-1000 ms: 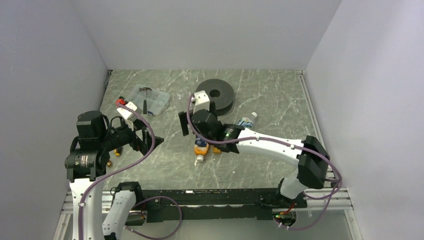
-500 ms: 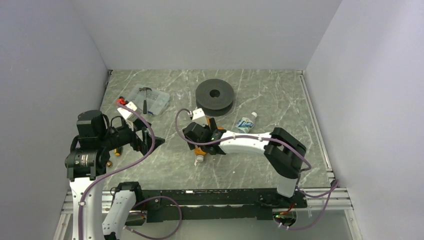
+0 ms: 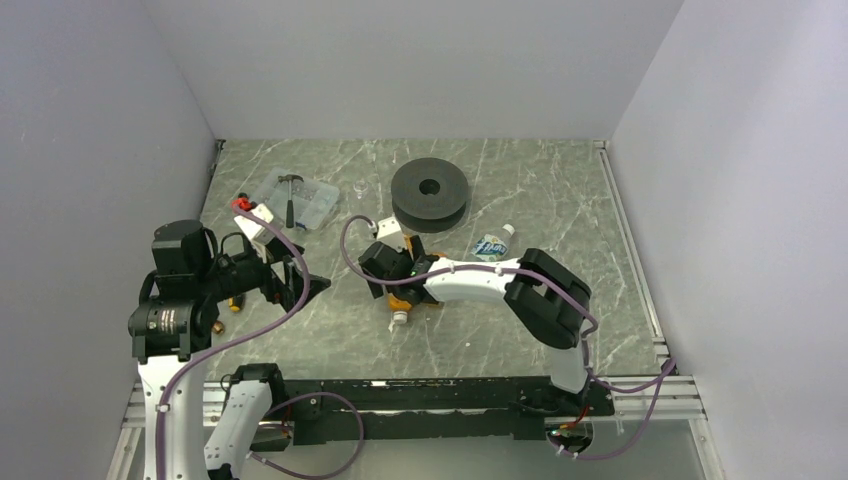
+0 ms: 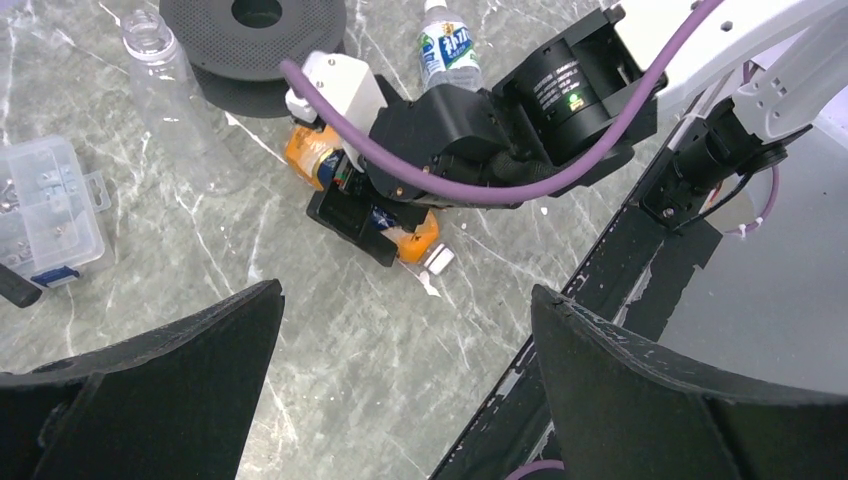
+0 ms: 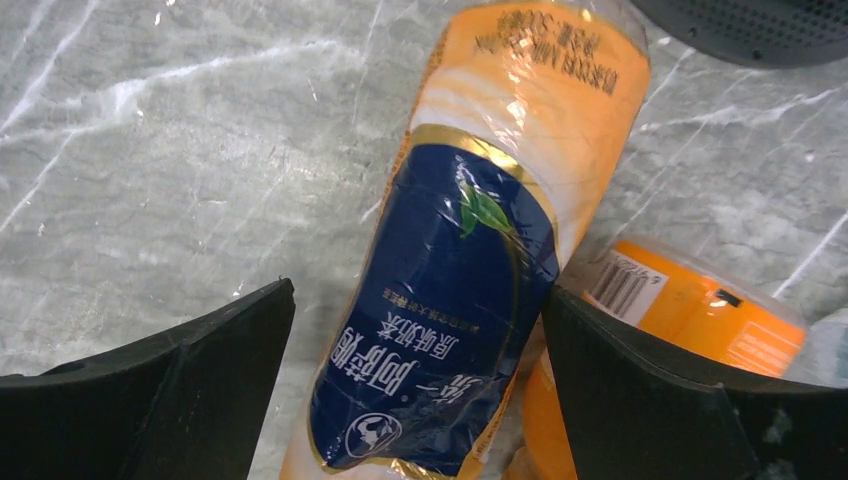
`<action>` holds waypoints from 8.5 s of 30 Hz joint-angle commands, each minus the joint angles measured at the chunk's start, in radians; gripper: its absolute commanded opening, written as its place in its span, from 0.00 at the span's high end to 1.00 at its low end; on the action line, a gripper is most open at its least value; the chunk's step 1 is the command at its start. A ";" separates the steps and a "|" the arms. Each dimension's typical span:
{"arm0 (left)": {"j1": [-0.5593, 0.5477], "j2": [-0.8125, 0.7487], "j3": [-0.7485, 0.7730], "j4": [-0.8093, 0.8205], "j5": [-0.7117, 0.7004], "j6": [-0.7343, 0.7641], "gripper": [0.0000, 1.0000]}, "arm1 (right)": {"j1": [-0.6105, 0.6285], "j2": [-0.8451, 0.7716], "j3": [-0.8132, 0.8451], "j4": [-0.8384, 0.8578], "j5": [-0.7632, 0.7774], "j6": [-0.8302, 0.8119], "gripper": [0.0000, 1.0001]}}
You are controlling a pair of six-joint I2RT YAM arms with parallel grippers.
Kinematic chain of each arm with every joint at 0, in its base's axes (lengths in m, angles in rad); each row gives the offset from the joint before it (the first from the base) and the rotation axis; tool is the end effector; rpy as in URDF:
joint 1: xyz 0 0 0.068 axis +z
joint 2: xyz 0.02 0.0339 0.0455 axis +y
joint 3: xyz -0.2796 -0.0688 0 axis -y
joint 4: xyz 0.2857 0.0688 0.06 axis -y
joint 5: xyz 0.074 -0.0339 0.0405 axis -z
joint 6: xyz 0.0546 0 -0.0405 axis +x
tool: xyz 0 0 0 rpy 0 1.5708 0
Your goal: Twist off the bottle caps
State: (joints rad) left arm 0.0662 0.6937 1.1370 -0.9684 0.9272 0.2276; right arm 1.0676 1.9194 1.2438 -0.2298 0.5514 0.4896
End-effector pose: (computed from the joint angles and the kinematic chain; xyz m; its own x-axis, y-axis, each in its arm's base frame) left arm 0.1324 -0.0350 0.4155 -0.3404 0.1131 -0.9334 0.7470 0.6354 -0.1954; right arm 0.2422 0.3807 0.1496 -0.6124 -0.2818 -0.7387 -0.3425 0.9366 -0.0734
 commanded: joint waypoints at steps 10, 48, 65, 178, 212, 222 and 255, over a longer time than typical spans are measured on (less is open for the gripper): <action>0.002 -0.015 0.035 -0.015 0.056 0.062 0.01 | 0.066 -0.085 -0.169 0.140 -0.107 0.035 0.38; 0.158 -0.316 -0.136 -0.291 0.268 1.695 0.01 | -0.035 -0.266 0.331 -0.184 -1.244 -0.176 0.50; 0.170 -0.243 -0.160 -0.362 0.179 1.897 0.03 | 0.049 -0.201 0.458 -0.213 -1.231 -0.151 0.53; 0.049 0.128 -0.115 0.629 0.414 -0.310 0.14 | 0.033 -0.337 0.478 0.217 -0.553 -0.099 1.00; -0.042 0.063 -0.119 0.380 0.215 0.069 0.77 | 0.038 -0.345 0.495 0.146 -0.465 0.004 0.55; -0.042 0.055 -0.148 0.401 0.185 0.077 0.79 | 0.038 -0.327 0.511 0.163 -0.487 0.011 0.38; -0.042 0.062 -0.141 0.446 0.172 0.018 0.79 | 0.038 -0.348 0.436 0.181 -0.464 0.033 0.55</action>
State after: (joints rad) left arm 0.0246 0.7582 0.9855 -0.5648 1.0817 0.2607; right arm 1.1103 1.6096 1.6970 -0.0948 0.0700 0.5282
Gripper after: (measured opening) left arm 0.509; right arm 0.476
